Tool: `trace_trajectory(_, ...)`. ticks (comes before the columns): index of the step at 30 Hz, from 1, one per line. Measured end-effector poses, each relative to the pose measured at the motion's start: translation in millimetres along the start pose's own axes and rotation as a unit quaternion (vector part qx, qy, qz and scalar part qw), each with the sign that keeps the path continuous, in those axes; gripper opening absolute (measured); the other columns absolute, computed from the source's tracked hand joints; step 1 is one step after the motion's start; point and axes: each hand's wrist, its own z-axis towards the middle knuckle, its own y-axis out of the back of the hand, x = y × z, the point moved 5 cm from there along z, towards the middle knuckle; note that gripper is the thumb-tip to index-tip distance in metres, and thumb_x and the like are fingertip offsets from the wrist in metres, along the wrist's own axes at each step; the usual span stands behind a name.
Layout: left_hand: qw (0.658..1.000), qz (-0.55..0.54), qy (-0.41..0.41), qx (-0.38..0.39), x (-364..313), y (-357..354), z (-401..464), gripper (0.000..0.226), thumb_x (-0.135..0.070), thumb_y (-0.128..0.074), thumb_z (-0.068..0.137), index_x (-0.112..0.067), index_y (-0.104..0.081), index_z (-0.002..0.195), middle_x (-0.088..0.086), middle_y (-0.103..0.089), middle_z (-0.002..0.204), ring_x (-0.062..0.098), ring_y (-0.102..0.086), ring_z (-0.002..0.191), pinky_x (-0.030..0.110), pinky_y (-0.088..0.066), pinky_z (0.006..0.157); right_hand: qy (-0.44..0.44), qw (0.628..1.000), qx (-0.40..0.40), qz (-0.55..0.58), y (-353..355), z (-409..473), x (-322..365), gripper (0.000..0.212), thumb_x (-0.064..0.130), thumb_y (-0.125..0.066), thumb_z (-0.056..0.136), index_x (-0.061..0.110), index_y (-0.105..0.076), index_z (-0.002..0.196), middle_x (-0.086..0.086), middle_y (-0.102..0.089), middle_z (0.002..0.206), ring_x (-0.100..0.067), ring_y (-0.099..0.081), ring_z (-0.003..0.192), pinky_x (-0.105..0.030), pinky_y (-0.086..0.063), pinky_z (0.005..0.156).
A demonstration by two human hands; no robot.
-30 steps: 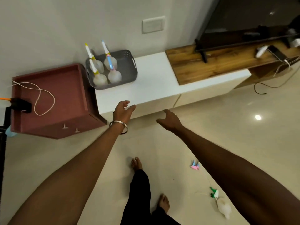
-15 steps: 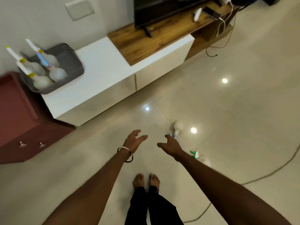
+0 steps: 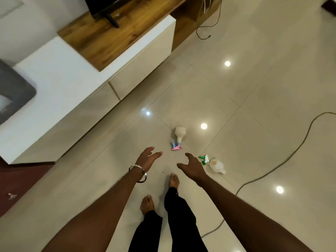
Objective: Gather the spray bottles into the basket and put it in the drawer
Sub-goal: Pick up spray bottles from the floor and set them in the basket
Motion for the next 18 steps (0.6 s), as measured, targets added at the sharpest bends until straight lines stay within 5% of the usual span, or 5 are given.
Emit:
trace_trajectory(5, 1.0, -0.006, 0.015, 0.002, -31, -37, 66, 0.059, -0.036, -0.067, 0.084, -0.014, -0.048, 0.135, 0.011, -0.05, 0.141, 0.022, -0.047, 0.13, 0.027, -0.035, 0.1, -0.007, 1.0, 0.005, 0.004, 33, 65, -18, 0.074, 0.033, -0.063, 0.091, 0.013, -0.028, 0.153, -0.007, -0.033, 0.158, -0.024, -0.033, 0.144, -0.036, -0.032, 0.115)
trace_trajectory(14, 0.998, -0.038, 0.057, 0.001, -20, -86, 260, 0.054, -0.034, -0.063, 0.087, -0.014, -0.047, 0.136, 0.007, -0.049, 0.142, 0.027, -0.047, 0.129, 0.042, -0.035, 0.112, -0.004, 1.0, -0.015, 0.016, 37, 257, -50, 0.07, 0.034, -0.067, 0.09, 0.016, -0.035, 0.15, -0.008, -0.043, 0.152, -0.024, -0.043, 0.137, -0.034, -0.036, 0.11)
trace_trajectory(18, 0.995, -0.063, 0.072, -0.004, 15, -102, 354, 0.048, -0.03, -0.059, 0.09, -0.013, -0.049, 0.134, 0.007, -0.052, 0.14, 0.024, -0.051, 0.122, 0.035, -0.038, 0.097, 0.013, 1.0, -0.02, -0.014, 9, 345, -74, 0.073, 0.033, -0.068, 0.089, 0.012, -0.035, 0.15, -0.008, -0.043, 0.152, -0.023, -0.042, 0.138, -0.028, -0.033, 0.11)
